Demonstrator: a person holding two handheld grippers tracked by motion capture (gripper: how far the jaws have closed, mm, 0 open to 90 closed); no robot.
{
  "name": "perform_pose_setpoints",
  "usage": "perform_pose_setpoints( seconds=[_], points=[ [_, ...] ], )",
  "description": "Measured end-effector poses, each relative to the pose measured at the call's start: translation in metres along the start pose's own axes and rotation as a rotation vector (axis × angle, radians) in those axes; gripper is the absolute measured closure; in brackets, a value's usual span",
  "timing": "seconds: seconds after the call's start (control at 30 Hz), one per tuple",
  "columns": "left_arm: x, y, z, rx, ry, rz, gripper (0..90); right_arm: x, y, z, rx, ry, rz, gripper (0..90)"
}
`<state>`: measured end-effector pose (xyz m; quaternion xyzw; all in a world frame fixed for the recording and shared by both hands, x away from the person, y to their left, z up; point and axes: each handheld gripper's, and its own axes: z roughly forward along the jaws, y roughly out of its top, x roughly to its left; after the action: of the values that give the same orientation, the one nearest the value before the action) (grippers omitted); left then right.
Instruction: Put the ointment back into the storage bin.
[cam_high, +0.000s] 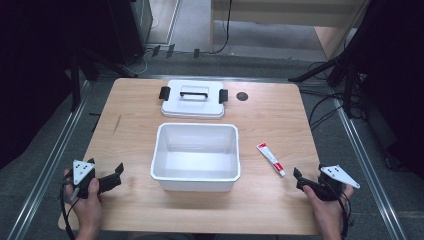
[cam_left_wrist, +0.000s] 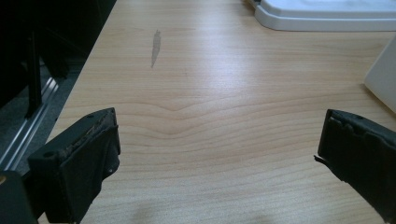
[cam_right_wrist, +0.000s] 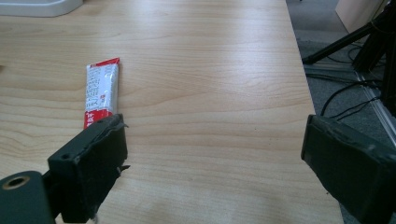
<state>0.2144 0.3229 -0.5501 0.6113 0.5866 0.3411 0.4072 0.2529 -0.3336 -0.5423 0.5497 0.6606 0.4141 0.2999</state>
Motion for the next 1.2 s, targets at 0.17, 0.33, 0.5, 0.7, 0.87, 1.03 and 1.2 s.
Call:
perform_pose_setpoints(
  seconds=[0.17, 0.33, 0.5, 0.7, 0.87, 1.03, 1.2],
  points=[
    [0.0, -0.001, 0.0, -0.007, 0.001, -0.006, 0.0, -0.003, 0.004, -0.001, 0.018, 0.004, 0.017, 14.0],
    [-0.001, -0.001, -0.001, -0.015, 0.001, -0.002, 0.0, 0.0, 0.018, -0.006, 0.096, -0.011, -0.065, 22.2],
    [-0.003, -0.001, -0.001, -0.01, -0.003, 0.019, 0.0, 0.002, 0.036, -0.006, 0.221, 0.031, -0.108, 25.0],
    [-0.001, -0.002, -0.001, -0.015, -0.008, -0.005, 0.0, 0.009, 0.057, 0.004, 0.399, 0.077, -0.154, 29.0],
    [-0.001, -0.002, -0.001, -0.015, -0.007, -0.008, 0.0, 0.02, 0.076, 0.016, 0.528, 0.091, -0.187, 33.5],
    [-0.001, -0.002, -0.001, -0.015, -0.007, -0.009, 0.0, 0.037, 0.091, 0.031, 0.685, 0.122, -0.226, 29.9],
    [0.0, -0.002, -0.002, -0.018, -0.014, -0.019, 0.0, 0.048, 0.099, 0.044, 0.819, 0.151, -0.248, 32.9]
  ],
)
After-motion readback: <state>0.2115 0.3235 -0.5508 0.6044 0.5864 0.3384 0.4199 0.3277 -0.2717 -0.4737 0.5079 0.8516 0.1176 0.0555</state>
